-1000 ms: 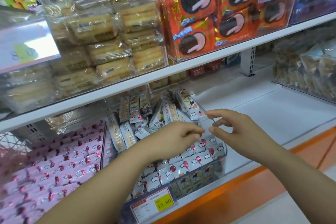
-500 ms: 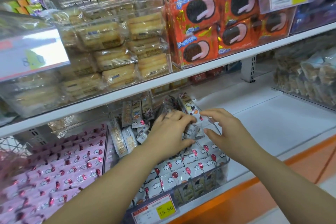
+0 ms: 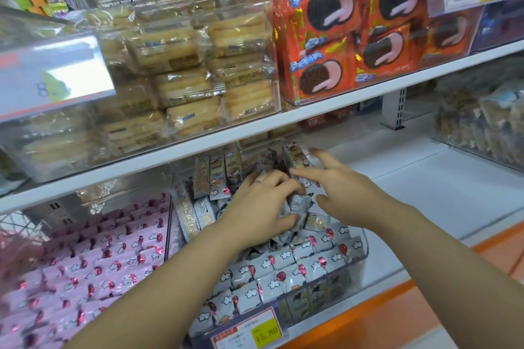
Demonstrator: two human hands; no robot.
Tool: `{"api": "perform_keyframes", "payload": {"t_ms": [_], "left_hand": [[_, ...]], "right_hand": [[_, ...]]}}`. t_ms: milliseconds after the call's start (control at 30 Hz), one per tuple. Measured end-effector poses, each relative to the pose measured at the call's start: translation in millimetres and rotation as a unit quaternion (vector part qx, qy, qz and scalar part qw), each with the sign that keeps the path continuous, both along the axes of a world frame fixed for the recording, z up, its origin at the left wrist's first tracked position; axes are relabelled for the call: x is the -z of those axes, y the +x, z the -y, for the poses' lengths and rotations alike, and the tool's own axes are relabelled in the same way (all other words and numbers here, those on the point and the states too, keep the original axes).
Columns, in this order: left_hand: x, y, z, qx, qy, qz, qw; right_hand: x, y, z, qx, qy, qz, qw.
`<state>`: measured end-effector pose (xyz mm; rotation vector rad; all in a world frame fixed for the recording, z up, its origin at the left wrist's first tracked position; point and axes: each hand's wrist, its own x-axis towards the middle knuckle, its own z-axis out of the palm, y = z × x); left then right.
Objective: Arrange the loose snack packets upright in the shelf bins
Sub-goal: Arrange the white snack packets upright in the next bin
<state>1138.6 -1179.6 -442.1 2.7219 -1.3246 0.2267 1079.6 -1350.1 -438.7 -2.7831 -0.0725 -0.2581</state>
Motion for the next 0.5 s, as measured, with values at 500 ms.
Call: {"api": "perform_keyframes", "payload": {"t_ms": [500], "left_hand": [[-14, 2, -13, 0.03, 0.052, 0.009, 0.998]], "right_hand": [[6, 7, -1, 0.007, 0.034, 0.043, 0.998]]}}
